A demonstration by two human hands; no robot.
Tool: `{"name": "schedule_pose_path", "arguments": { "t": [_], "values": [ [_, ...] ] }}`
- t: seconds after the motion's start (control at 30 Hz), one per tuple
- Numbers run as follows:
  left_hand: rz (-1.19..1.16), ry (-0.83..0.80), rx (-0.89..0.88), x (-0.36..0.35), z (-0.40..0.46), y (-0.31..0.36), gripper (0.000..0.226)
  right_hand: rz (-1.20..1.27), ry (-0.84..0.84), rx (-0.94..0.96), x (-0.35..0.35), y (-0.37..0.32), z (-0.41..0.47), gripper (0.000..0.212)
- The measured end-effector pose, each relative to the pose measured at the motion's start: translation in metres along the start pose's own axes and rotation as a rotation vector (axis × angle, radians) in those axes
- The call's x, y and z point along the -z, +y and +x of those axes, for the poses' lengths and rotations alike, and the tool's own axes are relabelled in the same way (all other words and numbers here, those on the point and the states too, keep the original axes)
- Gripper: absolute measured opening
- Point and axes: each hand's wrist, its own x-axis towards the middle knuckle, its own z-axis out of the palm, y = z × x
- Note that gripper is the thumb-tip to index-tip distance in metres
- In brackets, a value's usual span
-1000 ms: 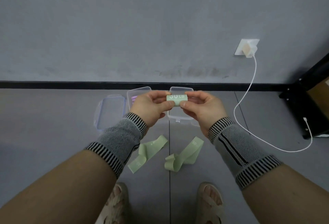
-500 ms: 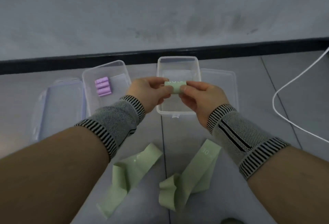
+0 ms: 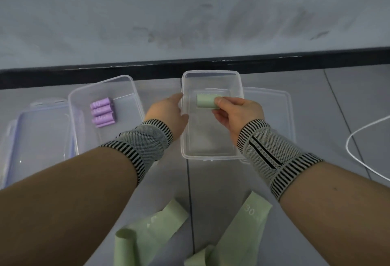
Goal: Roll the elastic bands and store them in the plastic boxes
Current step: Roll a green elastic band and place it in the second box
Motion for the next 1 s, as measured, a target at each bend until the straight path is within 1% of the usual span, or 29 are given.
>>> {"name": "schedule_pose_path", "arguments": {
  "t": [0.13,0.23,0.3,0.37,0.43,0.47,0.5,0.57,0.73,0.8,0.93,1.0],
  "values": [
    [-0.116,-0.001,0.001,-0.009,-0.010,-0.005,0.057,-0.075,0.022,0.018,-0.006,0.009,0.016,0.005],
    [-0.111,0.034,-0.008,-0.016,-0.021,-0.011,0.052,-0.115,0.016,0.041,-0.014,0.018,0.026,0.006],
    [-0.031,0.127,-0.068,-0.016,-0.021,-0.015,0.050,-0.125,0.019,0.056,-0.019,0.026,0.034,0.009],
    [0.126,0.201,-0.204,-0.017,-0.013,-0.022,0.055,-0.180,0.034,0.083,-0.021,0.037,0.041,0.018],
    [0.314,0.157,-0.331,-0.021,-0.005,-0.029,0.065,-0.249,0.063,0.113,-0.021,0.049,0.047,0.024],
    [0.390,0.115,-0.356,-0.024,-0.003,-0.031,0.069,-0.265,0.082,0.123,-0.021,0.054,0.051,0.026],
    [0.446,0.083,-0.357,-0.027,-0.001,-0.033,0.071,-0.270,0.102,0.134,-0.022,0.057,0.054,0.027],
    [0.492,0.075,-0.343,-0.032,0.000,-0.035,0.072,-0.309,0.140,0.168,-0.025,0.061,0.061,0.028],
    [0.481,0.103,-0.316,-0.038,-0.005,-0.028,0.074,-0.434,0.171,0.252,-0.029,0.066,0.071,0.025],
    [0.470,0.104,-0.311,-0.040,-0.006,-0.025,0.074,-0.527,0.181,0.310,-0.030,0.064,0.072,0.026],
    [0.470,0.109,-0.310,-0.041,-0.006,-0.025,0.073,-0.827,0.190,0.466,-0.035,0.060,0.073,0.031],
    [0.478,0.109,-0.310,-0.042,-0.006,-0.025,0.073,-0.912,0.175,0.535,-0.033,0.061,0.073,0.032]
  ]
}}
